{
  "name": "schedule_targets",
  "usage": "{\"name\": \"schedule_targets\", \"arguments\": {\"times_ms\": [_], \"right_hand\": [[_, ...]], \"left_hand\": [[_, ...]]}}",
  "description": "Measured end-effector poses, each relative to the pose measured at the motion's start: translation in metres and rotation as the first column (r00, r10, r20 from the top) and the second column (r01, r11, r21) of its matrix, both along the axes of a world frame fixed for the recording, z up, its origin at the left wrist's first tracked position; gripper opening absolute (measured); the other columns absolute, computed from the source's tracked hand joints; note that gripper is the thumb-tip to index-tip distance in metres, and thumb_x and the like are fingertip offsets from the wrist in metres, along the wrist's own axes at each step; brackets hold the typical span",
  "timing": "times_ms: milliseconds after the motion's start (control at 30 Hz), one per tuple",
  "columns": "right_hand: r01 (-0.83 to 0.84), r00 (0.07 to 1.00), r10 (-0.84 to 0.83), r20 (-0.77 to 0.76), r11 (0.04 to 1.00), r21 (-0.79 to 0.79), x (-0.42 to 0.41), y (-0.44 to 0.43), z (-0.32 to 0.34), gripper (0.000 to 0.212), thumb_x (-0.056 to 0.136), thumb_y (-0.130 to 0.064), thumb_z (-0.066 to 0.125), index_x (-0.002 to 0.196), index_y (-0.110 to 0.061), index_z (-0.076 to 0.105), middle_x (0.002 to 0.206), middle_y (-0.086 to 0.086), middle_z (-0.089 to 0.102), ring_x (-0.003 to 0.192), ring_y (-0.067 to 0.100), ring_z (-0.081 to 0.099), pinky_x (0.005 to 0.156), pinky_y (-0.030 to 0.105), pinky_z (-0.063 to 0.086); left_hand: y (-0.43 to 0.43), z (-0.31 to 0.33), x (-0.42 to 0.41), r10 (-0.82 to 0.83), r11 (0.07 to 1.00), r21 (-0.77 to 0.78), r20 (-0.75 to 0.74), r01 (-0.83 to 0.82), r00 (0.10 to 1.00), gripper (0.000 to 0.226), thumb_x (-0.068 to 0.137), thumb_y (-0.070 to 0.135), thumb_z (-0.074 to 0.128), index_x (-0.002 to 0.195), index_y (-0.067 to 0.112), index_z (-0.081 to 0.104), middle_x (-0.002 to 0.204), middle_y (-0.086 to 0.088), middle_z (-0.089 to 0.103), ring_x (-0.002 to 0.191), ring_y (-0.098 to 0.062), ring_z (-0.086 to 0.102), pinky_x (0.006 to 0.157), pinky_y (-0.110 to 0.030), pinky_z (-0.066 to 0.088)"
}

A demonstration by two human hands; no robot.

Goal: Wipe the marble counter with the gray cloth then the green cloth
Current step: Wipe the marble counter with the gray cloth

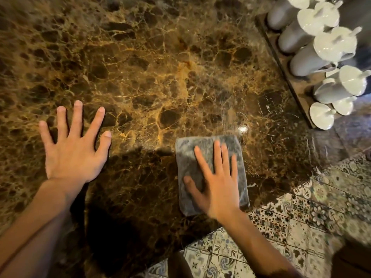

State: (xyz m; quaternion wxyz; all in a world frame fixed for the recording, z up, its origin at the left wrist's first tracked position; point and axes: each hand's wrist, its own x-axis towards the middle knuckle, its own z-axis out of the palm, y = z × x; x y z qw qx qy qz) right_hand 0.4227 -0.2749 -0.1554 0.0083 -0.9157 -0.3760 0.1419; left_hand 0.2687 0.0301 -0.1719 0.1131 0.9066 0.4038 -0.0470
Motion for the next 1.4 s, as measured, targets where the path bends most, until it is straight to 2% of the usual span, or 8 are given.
{"name": "schedule_targets", "arguments": {"times_ms": [133,267,367,633,833,1067,1267,1400], "right_hand": [[0.024,0.998,-0.027,-0.06,0.999,-0.048,-0.042,-0.031,0.002,0.079,0.097,-0.081,0.017,0.163,-0.044,-0.006,0.171,0.016,-0.018,0.157,0.031,-0.021,0.125,0.058,0.0],[0.028,0.998,-0.03,-0.058,0.999,-0.033,-0.025,-0.018,0.001,0.08,0.096,-0.082,0.019,0.162,-0.045,-0.008,0.171,0.015,-0.019,0.157,0.032,-0.021,0.127,0.06,0.001],[0.008,1.0,-0.008,-0.005,1.0,-0.002,0.025,0.019,-0.001,0.08,0.095,-0.082,0.017,0.163,-0.046,-0.006,0.172,0.014,-0.014,0.158,0.033,-0.016,0.126,0.06,0.0],[0.053,0.998,-0.053,-0.014,0.998,0.015,0.196,0.165,-0.004,0.08,0.093,-0.085,0.016,0.163,-0.048,0.001,0.174,0.011,-0.01,0.159,0.032,-0.012,0.126,0.059,-0.008],[0.106,0.994,-0.105,-0.023,0.994,0.01,0.247,0.21,-0.002,0.084,0.09,-0.087,0.014,0.163,-0.048,0.001,0.173,0.011,-0.012,0.159,0.033,-0.013,0.125,0.06,-0.01],[0.047,0.999,-0.046,-0.005,0.997,0.066,0.215,0.17,-0.006,0.081,0.093,-0.084,0.016,0.163,-0.046,0.004,0.174,0.009,-0.011,0.159,0.03,-0.013,0.126,0.056,-0.009],[-0.022,1.0,0.021,0.015,0.999,0.04,0.12,0.067,-0.006,0.076,0.096,-0.081,0.014,0.163,-0.047,-0.001,0.173,0.01,-0.014,0.159,0.029,-0.014,0.127,0.056,-0.005],[-0.036,0.999,0.036,0.001,0.999,0.038,0.046,-0.005,-0.002,0.078,0.098,-0.078,0.023,0.164,-0.043,-0.002,0.172,0.015,-0.014,0.158,0.031,-0.016,0.127,0.057,-0.002]], "left_hand": [[-0.001,0.0,0.0,-0.004,1.0,-0.001,0.011,0.004,1.0,0.059,0.101,0.067,0.012,0.158,0.052,0.005,0.173,0.0,-0.001,0.157,-0.032,-0.005,0.121,-0.063,-0.005],[-0.001,0.001,0.0,-0.001,1.0,-0.007,0.013,0.001,1.0,0.06,0.101,0.067,0.01,0.158,0.051,0.006,0.173,0.0,-0.001,0.157,-0.031,-0.005,0.121,-0.063,-0.006],[-0.001,0.0,0.0,-0.002,1.0,-0.001,0.014,0.002,1.0,0.06,0.101,0.066,0.012,0.158,0.05,0.005,0.173,0.0,-0.001,0.157,-0.032,-0.004,0.121,-0.063,-0.005],[-0.001,0.001,0.001,0.001,1.0,0.004,-0.001,-0.001,1.0,0.06,0.101,0.065,0.013,0.159,0.05,0.005,0.172,0.001,-0.001,0.157,-0.03,-0.005,0.122,-0.062,-0.004],[-0.002,0.001,0.0,0.007,1.0,0.009,-0.008,-0.006,1.0,0.06,0.1,0.066,0.009,0.158,0.052,0.002,0.172,0.003,-0.004,0.158,-0.028,-0.008,0.123,-0.061,-0.006],[-0.001,0.0,-0.001,0.009,1.0,0.011,-0.006,-0.008,1.0,0.058,0.101,0.066,0.011,0.157,0.054,0.0,0.172,0.003,-0.004,0.158,-0.028,-0.006,0.122,-0.061,-0.004],[0.002,0.0,0.0,0.009,0.999,-0.034,-0.06,-0.011,0.998,0.06,0.099,0.071,0.006,0.156,0.055,-0.001,0.172,0.005,-0.008,0.157,-0.027,-0.01,0.123,-0.059,-0.009],[-0.005,0.011,0.009,0.039,0.998,-0.051,-0.102,-0.044,0.994,0.065,0.096,0.071,0.001,0.158,0.05,0.0,0.172,0.003,-0.008,0.157,-0.029,-0.009,0.123,-0.061,-0.007]]}}
